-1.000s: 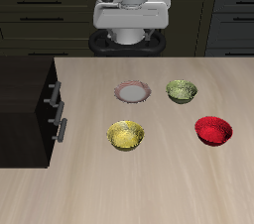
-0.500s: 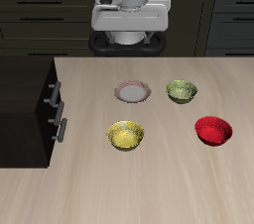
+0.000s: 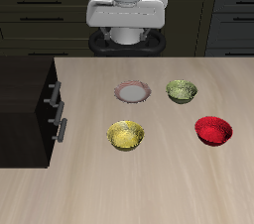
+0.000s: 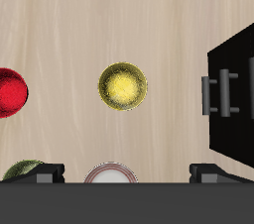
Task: Place the red bowl on top of the wooden cabinet
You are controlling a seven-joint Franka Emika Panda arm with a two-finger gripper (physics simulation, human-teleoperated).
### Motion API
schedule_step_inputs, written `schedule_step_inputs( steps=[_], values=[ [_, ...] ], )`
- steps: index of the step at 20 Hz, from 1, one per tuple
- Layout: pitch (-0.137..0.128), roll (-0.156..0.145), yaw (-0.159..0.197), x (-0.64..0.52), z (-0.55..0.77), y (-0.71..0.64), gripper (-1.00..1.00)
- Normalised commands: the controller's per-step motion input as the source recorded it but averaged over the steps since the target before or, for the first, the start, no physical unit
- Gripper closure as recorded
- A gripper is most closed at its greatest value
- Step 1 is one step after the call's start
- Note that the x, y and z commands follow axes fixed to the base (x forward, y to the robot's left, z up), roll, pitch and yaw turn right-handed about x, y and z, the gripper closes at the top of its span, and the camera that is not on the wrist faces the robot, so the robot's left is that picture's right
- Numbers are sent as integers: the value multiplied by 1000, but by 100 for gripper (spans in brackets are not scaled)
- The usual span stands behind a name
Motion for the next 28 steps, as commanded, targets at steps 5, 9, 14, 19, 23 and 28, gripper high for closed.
schedule_step_inputs(
  steps=[5,9,14,19,23,28],
  values=[
    [13,14,-18,110,-51,123,-100],
    [-17,37,-10,198,101,328,-100],
    [-19,39,27,289,75,237,-100],
    [14,-9,-23,111,40,93,-100],
    [-10,2,1,92,100,-23,-100],
    [6,-13,4,76,9,-35,-100]
  ],
)
